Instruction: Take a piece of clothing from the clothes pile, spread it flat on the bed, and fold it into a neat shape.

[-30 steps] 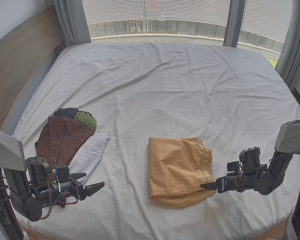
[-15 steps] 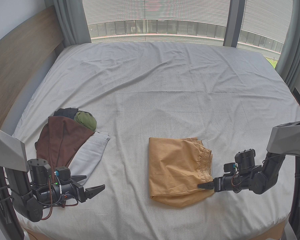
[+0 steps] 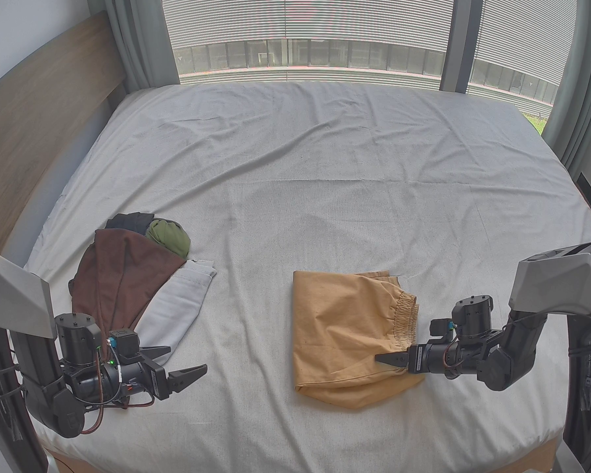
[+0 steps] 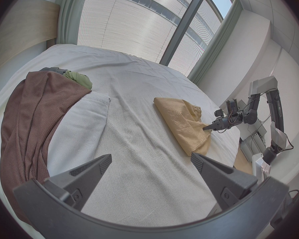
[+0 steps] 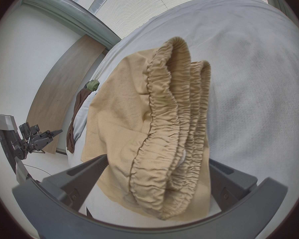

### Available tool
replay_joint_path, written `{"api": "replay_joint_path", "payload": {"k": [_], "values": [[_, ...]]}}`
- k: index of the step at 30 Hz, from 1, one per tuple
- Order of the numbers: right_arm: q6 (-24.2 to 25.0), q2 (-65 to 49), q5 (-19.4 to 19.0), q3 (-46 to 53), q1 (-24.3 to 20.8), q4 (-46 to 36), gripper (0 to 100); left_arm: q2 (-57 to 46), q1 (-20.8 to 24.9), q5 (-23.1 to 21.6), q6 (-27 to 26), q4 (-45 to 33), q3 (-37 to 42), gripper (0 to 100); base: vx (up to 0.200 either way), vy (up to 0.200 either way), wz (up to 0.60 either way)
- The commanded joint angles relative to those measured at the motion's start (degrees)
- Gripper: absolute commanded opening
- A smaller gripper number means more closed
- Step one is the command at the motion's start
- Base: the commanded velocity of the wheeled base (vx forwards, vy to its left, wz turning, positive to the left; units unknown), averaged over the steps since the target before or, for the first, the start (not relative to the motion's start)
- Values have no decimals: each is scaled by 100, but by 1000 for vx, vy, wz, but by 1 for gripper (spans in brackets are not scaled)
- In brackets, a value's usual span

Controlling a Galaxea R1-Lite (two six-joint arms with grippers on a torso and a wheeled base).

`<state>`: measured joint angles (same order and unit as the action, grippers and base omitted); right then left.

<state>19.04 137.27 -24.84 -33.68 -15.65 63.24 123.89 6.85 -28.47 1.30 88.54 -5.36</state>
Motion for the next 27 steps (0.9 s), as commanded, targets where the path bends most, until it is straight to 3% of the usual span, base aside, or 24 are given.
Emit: {"api": "replay_joint_path", "payload": {"k": [1, 17, 18, 27], "values": [[65, 90, -12, 20, -105, 21, 100, 21, 0, -1, 1, -3, 9, 100, 0, 0, 0], [73, 99, -3, -24, -184, 65, 100, 12, -17, -1, 1, 5, 0, 100, 0, 0, 0], [73, 99, -3, -24, -184, 65, 0, 12, -17, -1, 1, 5, 0, 100, 0, 0, 0], [82, 28, -20, 46, -236, 162, 0, 12, -26, 8, 1, 5, 9, 100, 0, 0, 0]]}}
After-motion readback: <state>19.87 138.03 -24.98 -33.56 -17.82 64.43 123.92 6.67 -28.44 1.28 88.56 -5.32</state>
